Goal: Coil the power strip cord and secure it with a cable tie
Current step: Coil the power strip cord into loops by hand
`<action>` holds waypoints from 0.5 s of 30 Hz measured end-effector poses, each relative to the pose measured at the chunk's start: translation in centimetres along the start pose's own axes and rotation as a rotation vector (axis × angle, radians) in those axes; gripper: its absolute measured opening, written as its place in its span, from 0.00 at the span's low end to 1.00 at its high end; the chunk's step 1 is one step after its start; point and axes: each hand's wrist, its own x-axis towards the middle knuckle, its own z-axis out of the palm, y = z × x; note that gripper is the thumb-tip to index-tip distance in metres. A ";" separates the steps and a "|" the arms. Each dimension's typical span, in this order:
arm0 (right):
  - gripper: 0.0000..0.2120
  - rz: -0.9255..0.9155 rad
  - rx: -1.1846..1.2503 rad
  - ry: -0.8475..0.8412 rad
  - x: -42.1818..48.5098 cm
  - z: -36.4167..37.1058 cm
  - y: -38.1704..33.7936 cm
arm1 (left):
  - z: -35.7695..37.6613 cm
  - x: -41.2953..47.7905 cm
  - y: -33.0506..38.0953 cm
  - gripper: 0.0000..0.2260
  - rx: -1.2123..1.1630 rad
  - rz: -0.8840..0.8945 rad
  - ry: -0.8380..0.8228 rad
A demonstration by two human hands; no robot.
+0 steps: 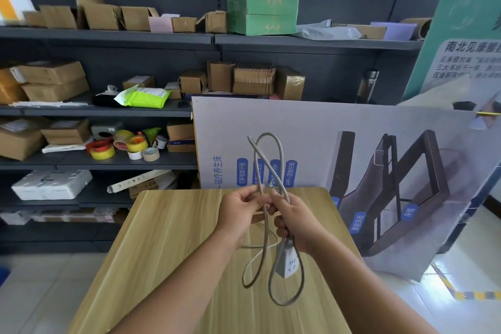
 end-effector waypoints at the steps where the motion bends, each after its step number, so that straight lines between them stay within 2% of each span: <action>1: 0.14 0.027 0.046 -0.013 0.0 0.3 0.1 | 0.3 0.0 0.2 0.10 0.012 0.026 0.027; 4: 0.16 0.082 0.156 -0.088 0.0 0.6 0.2 | 0.5 0.4 0.1 0.07 0.018 0.086 0.088; 7: 0.07 0.050 0.086 -0.176 -0.4 0.1 0.1 | 0.1 0.6 -0.2 0.02 0.081 0.097 0.054; 11: 0.12 -0.024 -0.057 -0.103 -0.6 0.0 0.2 | -0.1 0.4 -0.5 0.10 0.205 0.108 0.017; 15: 0.15 -0.087 0.093 -0.100 -0.3 -0.5 -0.1 | -1.2 -0.5 -3.6 0.16 0.263 -0.068 -0.155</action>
